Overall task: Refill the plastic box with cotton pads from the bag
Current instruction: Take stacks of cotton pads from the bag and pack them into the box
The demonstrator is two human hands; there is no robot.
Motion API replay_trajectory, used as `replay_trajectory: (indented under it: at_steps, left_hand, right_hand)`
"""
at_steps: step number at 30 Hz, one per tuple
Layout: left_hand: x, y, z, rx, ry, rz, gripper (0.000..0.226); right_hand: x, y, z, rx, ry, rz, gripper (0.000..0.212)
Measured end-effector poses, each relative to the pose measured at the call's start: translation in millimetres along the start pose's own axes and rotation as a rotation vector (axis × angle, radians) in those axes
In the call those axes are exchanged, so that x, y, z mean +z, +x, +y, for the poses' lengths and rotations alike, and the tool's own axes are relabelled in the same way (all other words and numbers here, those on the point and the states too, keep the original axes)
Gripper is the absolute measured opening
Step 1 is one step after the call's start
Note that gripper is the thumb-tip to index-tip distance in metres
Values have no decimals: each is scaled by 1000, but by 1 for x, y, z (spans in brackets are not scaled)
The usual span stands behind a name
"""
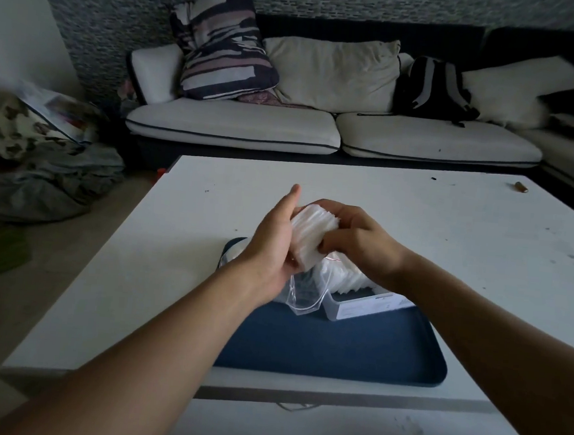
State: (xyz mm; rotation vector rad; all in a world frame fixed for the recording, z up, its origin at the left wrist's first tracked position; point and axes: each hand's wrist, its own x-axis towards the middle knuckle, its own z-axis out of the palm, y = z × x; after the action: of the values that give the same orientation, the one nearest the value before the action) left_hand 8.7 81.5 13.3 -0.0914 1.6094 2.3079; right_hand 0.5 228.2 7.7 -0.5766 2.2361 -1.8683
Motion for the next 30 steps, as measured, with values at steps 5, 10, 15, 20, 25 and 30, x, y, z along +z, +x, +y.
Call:
replay_trajectory:
  at_steps: [5, 10, 15, 20, 25, 30]
  left_hand:
    - [-2, -4, -3, -144, 47, -236, 53]
    - [-5, 1, -1, -137, -31, -203, 53]
    - [-2, 1, -1, -157, -88, -179, 45]
    - [-8, -2, 2, -173, -25, -260, 35]
    - [-16, 1, 0, -174, -12, -227, 32]
    - [-21, 4, 2, -161, -39, -164, 56]
  right_hand:
    - [-3, -3, -3, -39, -221, 97, 57]
    - [1, -5, -2, -85, -176, 186, 60]
    - [1, -8, -2, -67, -275, 76, 95]
    - [2, -7, -4, -139, -298, 162, 105]
    - [3, -8, -3, -126, -278, 79, 106]
    - [-7, -6, -2, -149, -289, 137, 99]
